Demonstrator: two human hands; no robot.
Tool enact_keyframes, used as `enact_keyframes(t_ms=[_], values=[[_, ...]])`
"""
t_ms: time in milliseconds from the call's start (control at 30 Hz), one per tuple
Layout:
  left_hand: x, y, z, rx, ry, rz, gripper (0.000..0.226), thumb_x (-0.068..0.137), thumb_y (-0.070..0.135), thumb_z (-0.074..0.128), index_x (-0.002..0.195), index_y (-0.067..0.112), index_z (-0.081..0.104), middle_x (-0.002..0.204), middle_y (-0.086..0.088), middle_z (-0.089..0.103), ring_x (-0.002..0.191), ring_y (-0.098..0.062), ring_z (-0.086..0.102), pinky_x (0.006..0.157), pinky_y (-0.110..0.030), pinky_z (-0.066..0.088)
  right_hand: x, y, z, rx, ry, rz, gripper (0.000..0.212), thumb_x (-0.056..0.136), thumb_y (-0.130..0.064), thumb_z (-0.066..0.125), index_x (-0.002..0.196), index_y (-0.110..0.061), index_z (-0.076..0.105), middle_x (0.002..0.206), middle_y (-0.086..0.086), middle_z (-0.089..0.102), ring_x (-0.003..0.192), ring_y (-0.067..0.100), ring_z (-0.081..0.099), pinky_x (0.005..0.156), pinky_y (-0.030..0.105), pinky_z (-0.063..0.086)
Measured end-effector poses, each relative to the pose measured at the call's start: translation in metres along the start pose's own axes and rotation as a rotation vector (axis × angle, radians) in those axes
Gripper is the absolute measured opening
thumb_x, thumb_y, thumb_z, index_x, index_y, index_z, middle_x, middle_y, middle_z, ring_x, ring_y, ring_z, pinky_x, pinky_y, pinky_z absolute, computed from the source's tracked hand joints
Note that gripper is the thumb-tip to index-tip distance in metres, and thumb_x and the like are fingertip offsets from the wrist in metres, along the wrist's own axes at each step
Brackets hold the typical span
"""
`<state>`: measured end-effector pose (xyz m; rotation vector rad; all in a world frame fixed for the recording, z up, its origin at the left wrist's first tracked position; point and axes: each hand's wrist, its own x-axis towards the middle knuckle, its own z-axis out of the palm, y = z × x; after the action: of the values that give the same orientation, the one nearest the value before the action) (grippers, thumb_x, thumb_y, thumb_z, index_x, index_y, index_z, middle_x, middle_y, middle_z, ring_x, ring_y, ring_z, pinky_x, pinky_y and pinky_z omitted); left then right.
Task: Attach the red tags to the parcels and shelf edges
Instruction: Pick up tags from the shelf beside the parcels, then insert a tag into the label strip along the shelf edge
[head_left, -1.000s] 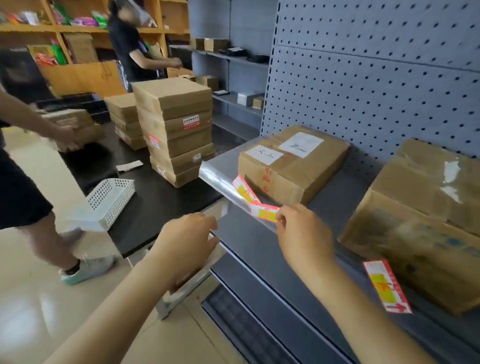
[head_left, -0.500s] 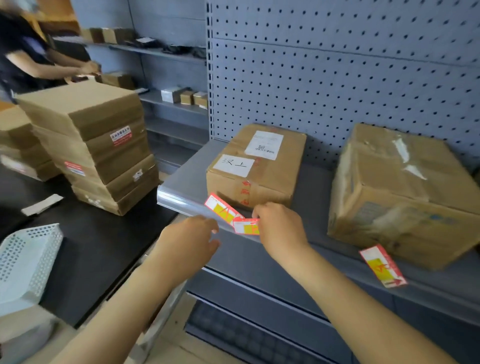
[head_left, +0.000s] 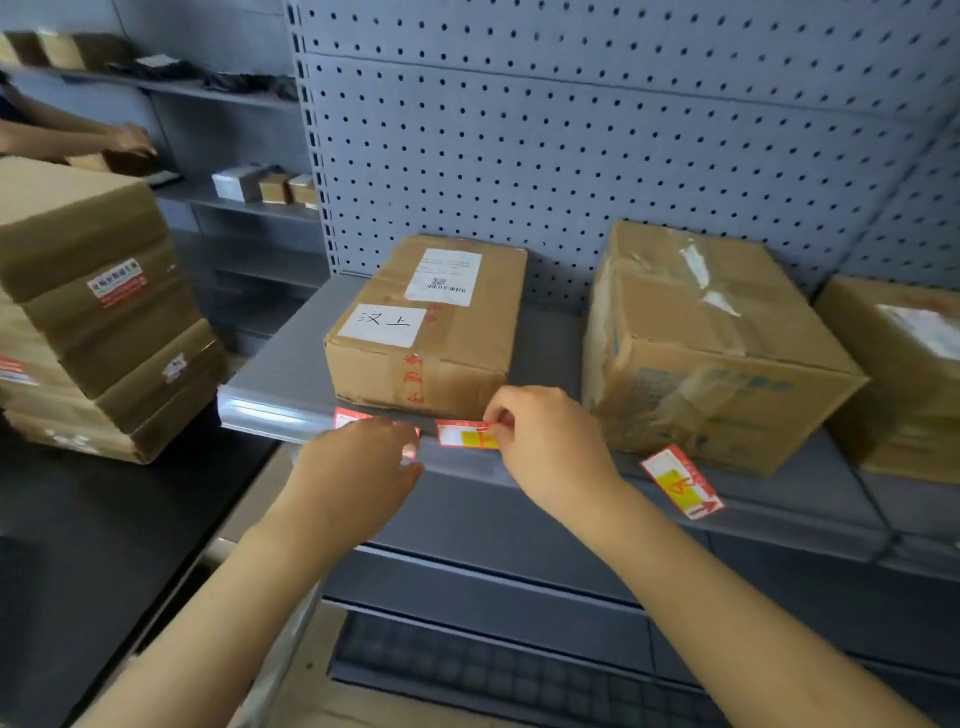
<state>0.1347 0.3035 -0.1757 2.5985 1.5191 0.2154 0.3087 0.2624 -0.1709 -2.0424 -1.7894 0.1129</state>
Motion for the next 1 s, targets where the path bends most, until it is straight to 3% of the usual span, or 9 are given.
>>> enact_keyframes(t_ms=[433, 800, 1000], values=[[0.017, 0.157, 0.01, 0.057, 0.025, 0.392, 0.028, 0.089, 0.038, 0.05, 0.113, 0.028, 0.06, 0.112, -0.001, 0.065, 0.102, -0.026, 0.062, 0.081, -0.035, 0.05, -0.094, 0.102, -0.083, 0.071, 0.148, 0.222, 0.011, 0.092, -0.019, 0.055, 0.091, -0.022, 0.066, 0.09, -0.002, 0.07, 0.082, 0.019, 0.062, 0.066, 0.041, 0.055], [-0.017, 0.397, 0.037, 0.012, -0.012, 0.698, 0.021, 0.089, 0.038, 0.051, 0.099, 0.023, 0.063, 0.106, -0.003, 0.066, 0.099, -0.025, 0.062, 0.078, -0.035, 0.051, -0.256, 0.271, -0.191, -0.079, 0.254, 0.51, 0.012, 0.09, -0.014, 0.054, 0.095, -0.019, 0.063, 0.096, 0.007, 0.07, 0.088, 0.028, 0.064, 0.072, 0.042, 0.054], [-0.041, 0.523, 0.063, -0.038, -0.041, 0.84, 0.024, 0.09, 0.041, 0.052, 0.105, 0.023, 0.059, 0.111, -0.003, 0.065, 0.104, -0.025, 0.06, 0.082, -0.033, 0.05, -0.342, 0.354, -0.246, -0.142, 0.288, 0.669, 0.015, 0.088, -0.009, 0.054, 0.098, -0.017, 0.062, 0.098, 0.005, 0.067, 0.088, 0.027, 0.061, 0.073, 0.04, 0.053]])
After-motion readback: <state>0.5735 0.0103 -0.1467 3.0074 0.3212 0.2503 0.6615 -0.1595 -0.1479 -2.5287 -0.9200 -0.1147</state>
